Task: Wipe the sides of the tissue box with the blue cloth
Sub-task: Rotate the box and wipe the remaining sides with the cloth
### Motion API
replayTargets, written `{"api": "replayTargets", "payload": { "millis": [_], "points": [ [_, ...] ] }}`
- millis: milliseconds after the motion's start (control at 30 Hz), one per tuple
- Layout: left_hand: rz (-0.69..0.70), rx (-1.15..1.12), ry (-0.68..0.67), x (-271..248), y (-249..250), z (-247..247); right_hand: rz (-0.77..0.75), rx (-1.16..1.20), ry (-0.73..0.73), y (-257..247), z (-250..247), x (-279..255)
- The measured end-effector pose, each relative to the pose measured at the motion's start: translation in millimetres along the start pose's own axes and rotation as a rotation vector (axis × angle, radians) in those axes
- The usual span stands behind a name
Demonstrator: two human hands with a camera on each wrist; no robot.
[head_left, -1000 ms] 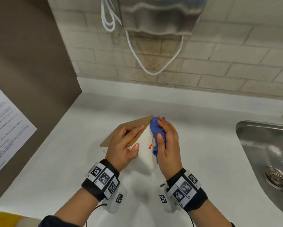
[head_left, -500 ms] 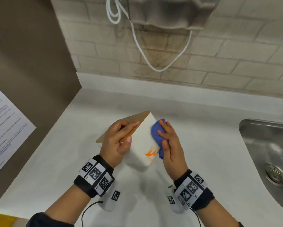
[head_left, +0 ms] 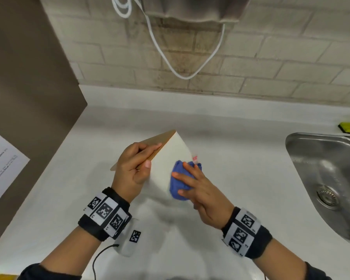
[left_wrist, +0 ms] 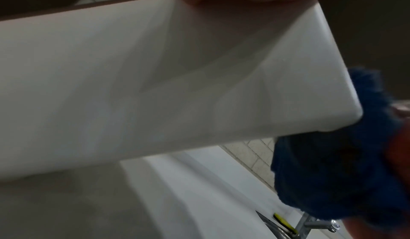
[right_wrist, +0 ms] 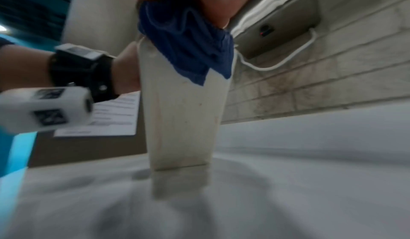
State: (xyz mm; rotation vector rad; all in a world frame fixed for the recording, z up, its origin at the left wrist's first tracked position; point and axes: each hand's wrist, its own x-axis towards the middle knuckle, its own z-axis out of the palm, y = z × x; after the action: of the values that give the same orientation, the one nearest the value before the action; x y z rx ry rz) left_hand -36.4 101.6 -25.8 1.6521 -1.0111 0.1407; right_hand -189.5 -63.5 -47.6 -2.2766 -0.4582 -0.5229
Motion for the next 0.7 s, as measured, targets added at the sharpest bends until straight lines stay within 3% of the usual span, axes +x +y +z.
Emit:
{"api": "replayTargets", "payload": {
  "millis": [133, 200, 300, 400, 500, 566, 633, 700],
  "points": [
    [0.017, 0.018, -0.007, -3, 6, 9, 0.420, 0.208, 0.393, 8, -2, 12],
    [0.009, 0.037, -0.004, -4, 9, 13, 0.477, 0.208, 0.499, -2, 6, 30],
    [-0.049, 0.011, 0.028, 0, 9, 12, 0.378, 0.086, 0.409, -25, 21, 45],
    [-0.039, -0.011, 0.025, 1, 5, 5, 0.217, -0.012, 0.191, -37, 27, 33],
    [-0.018, -0.005, 0.005, 0, 4, 2, 0.020, -0.198, -0.014, -19, 30, 1],
    [-0.016, -0.022, 0.003, 0, 5, 3, -0.076, -0.329, -0.066, 1, 27, -17],
    [0.001, -0.034, 0.007, 0, 5, 5, -0.017, -0.257, -0.018, 12, 20, -20],
    [0.022, -0.032, 0.005, -2, 6, 8, 0.167, -0.043, 0.131, 12, 14, -14]
  ]
}}
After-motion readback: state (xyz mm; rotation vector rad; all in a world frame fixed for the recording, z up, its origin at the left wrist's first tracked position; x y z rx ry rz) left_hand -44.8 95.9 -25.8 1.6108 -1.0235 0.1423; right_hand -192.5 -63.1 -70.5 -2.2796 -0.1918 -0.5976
